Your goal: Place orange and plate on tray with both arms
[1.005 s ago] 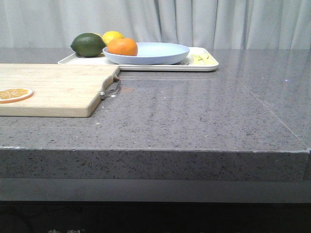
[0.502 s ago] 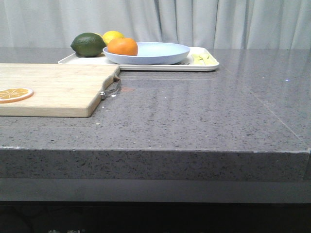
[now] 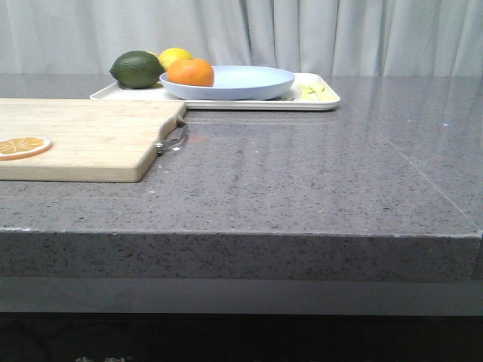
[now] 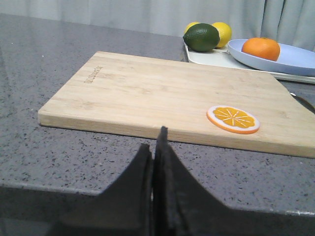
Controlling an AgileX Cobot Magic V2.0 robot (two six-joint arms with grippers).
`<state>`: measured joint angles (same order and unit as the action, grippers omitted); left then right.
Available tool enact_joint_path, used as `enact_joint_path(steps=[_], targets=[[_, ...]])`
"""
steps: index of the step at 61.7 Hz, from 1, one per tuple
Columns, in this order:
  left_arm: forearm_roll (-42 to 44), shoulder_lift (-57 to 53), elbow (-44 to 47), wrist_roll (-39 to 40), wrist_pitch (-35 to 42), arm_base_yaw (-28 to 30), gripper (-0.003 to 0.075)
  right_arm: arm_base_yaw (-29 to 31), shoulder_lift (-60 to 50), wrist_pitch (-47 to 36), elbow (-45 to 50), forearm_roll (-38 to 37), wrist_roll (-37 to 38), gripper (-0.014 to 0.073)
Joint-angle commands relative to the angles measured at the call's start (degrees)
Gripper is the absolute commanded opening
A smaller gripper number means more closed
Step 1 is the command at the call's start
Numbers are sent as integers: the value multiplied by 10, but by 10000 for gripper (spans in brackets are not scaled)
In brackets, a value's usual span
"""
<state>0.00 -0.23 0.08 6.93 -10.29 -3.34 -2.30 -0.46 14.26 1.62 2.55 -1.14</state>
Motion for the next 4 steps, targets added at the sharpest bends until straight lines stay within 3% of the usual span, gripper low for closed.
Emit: enact_joint_path(steps=[1, 4], targets=[[-6, -11, 2, 4, 51, 1, -17, 0, -14, -42, -3, 1, -4, -66], [-6, -11, 2, 4, 51, 1, -17, 0, -14, -42, -3, 1, -4, -66]])
